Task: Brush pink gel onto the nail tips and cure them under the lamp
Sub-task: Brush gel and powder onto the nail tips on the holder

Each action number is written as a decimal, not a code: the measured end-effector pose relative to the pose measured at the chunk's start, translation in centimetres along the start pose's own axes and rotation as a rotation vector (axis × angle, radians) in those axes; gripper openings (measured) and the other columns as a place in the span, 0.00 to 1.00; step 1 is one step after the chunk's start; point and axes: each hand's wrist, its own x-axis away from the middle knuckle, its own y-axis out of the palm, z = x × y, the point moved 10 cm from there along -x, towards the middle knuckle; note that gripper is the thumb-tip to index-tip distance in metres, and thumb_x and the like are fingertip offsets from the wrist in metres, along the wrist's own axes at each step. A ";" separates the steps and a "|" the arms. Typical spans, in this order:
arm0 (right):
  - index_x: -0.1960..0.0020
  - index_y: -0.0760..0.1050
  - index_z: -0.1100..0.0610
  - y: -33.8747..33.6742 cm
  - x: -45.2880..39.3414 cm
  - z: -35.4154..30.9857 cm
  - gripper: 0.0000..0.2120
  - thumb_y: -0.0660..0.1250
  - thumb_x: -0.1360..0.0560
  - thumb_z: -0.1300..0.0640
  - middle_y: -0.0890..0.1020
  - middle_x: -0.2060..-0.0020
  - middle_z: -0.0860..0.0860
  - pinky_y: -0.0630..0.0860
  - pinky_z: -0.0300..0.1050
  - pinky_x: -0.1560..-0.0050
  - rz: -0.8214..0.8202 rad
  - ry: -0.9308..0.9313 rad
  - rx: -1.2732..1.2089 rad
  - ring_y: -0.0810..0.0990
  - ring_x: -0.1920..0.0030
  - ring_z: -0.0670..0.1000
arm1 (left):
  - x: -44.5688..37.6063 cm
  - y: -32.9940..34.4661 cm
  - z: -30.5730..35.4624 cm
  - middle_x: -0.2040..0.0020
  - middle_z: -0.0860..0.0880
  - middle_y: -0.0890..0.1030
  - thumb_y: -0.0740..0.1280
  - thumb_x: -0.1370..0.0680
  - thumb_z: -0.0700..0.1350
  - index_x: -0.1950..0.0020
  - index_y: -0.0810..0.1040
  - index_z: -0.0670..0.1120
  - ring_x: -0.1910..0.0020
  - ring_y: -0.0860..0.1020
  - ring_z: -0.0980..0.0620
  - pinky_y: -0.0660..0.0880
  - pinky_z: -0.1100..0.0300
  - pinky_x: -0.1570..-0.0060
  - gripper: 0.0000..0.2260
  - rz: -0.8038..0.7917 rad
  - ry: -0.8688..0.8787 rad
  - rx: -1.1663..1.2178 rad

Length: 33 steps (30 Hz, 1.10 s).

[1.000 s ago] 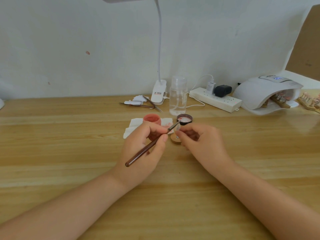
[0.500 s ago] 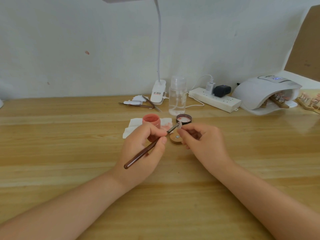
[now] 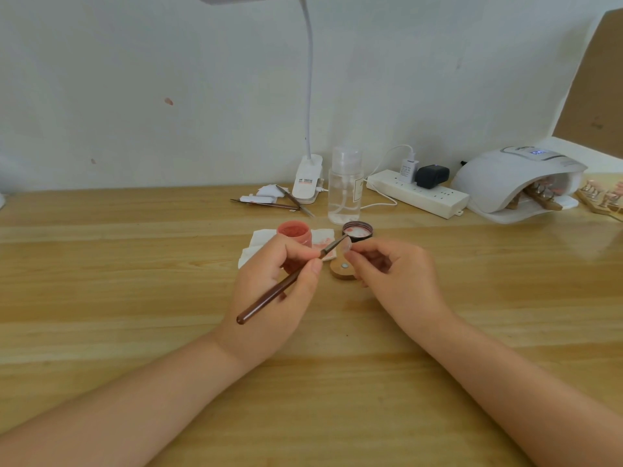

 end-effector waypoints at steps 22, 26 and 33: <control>0.55 0.83 0.50 0.1 0.1 0.1 0.03 0.71 0.27 0.54 0.83 0.68 0.43 0.69 0.63 0.38 0.003 -0.001 -0.002 0.82 0.62 0.45 | -0.1 -0.1 -2.0 0.58 0.52 0.82 0.66 0.26 0.52 0.58 0.76 0.57 0.52 0.81 0.53 0.76 0.59 0.54 0.01 0.018 -0.156 0.142; 0.55 0.83 0.50 0.2 0.1 0.1 0.03 0.71 0.27 0.54 0.83 0.69 0.46 0.72 0.60 0.41 -0.012 0.005 -0.017 0.82 0.64 0.44 | -0.1 0.0 -1.6 0.64 0.53 0.81 0.65 0.26 0.48 0.61 0.75 0.52 0.61 0.79 0.57 0.74 0.64 0.58 0.04 0.000 -0.124 0.178; 0.53 0.83 0.56 0.1 0.0 0.1 0.04 0.71 0.27 0.58 0.82 0.67 0.46 0.77 0.53 0.49 -0.008 0.009 -0.013 0.81 0.63 0.46 | 0.0 -0.4 -1.6 0.64 0.48 0.79 0.63 0.27 0.50 0.60 0.74 0.51 0.61 0.77 0.55 0.73 0.64 0.57 0.05 0.024 -0.110 0.191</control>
